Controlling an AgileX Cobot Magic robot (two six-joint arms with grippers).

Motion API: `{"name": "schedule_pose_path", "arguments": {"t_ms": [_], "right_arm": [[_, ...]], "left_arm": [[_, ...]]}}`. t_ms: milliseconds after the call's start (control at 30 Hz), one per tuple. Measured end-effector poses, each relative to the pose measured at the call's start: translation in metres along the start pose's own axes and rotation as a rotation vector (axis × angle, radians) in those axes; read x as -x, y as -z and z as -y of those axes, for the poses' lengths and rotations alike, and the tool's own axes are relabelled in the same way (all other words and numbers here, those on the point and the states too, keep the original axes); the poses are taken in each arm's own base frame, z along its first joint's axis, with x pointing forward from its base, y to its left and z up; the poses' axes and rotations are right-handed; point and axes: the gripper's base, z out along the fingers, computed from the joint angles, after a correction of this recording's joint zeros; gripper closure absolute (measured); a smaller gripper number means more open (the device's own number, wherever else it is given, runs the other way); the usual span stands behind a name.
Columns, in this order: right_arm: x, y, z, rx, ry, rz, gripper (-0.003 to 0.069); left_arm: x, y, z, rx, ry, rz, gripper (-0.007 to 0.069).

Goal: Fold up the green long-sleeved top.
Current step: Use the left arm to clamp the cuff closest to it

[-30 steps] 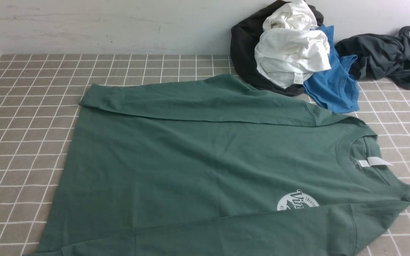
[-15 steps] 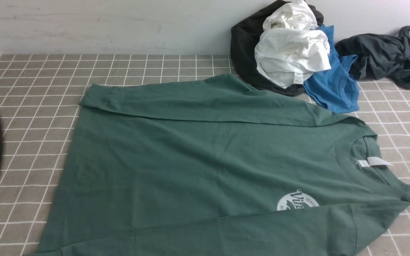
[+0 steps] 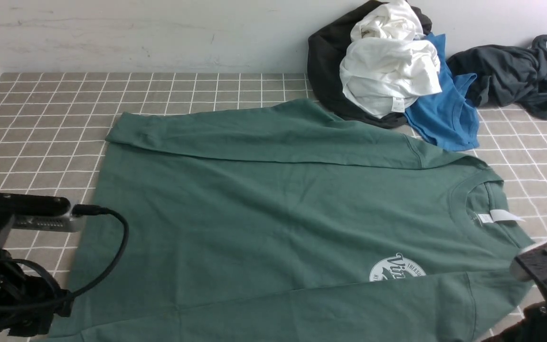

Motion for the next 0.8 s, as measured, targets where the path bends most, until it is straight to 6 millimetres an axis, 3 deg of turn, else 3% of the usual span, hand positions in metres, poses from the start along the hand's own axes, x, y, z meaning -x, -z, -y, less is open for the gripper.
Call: {"name": "schedule_pose_path", "arguments": {"t_ms": [100, 233, 267, 367, 433, 500, 633, 800], "right_arm": [[0.003, 0.001, -0.001, 0.016, -0.013, 0.02, 0.0671], [0.004, 0.001, -0.002, 0.021, -0.02, 0.028, 0.0671], [0.004, 0.001, -0.002, 0.022, -0.021, 0.028, 0.0671], [0.005, 0.001, -0.002, 0.028, -0.032, 0.031, 0.0671], [0.005, 0.001, -0.003, 0.029, -0.037, 0.038, 0.0671], [0.006, 0.001, -0.003, 0.029, -0.037, 0.04, 0.0671], [0.006, 0.001, -0.003, 0.029, -0.037, 0.042, 0.0671], [0.006, 0.001, -0.002, 0.027, -0.037, 0.048, 0.0671]], "left_arm": [[0.007, -0.025, 0.001, 0.007, -0.001, -0.082, 0.0106], [0.014, -0.048, 0.002, 0.01, -0.002, -0.128, 0.0114], [0.015, -0.052, 0.002, 0.008, 0.001, -0.134, 0.0137], [0.016, -0.058, 0.004, -0.007, 0.02, -0.142, 0.0299], [0.017, -0.058, 0.005, -0.013, 0.028, -0.131, 0.047], [0.018, -0.056, 0.005, -0.019, 0.033, -0.116, 0.0566], [0.02, -0.045, 0.006, -0.035, 0.041, -0.073, 0.0599], [0.032, -0.009, 0.009, -0.07, 0.004, 0.057, 0.0601]]}}
